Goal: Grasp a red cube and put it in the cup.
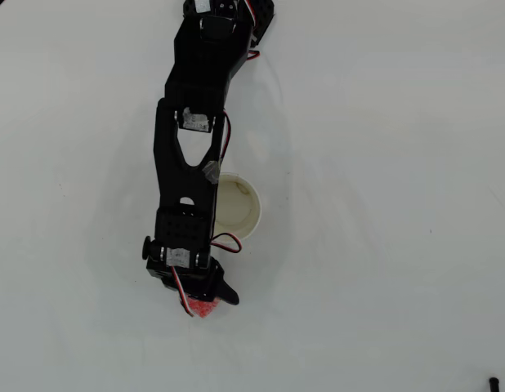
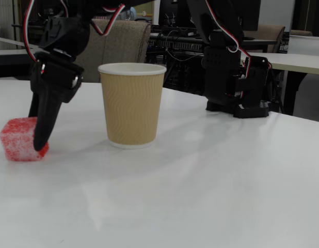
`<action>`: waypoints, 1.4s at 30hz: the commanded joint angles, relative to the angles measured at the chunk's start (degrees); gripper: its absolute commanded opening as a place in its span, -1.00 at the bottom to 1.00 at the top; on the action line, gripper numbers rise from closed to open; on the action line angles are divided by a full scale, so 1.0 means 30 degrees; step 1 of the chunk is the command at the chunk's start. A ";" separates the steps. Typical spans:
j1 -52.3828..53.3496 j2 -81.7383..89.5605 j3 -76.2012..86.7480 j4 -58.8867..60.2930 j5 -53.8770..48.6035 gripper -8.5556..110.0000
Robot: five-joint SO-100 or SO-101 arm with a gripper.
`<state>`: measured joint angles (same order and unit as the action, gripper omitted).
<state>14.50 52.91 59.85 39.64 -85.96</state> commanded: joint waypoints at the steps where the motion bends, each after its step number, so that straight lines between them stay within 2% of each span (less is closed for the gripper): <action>1: 0.0205 0.0674 -0.1582 0.0205 -0.0264 -0.21; 13: 0.0234 0.0703 -0.1875 -0.0967 -0.0293 -0.21; 25: 0.0293 0.0645 -0.1846 -0.1143 -0.3105 -0.22; 37: 0.0381 0.0586 -0.1729 -0.1289 -0.3252 -0.22; 42: 0.0410 0.0586 -0.1729 -0.1348 -0.3193 -0.43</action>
<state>15.12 52.82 59.85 36.47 -95.27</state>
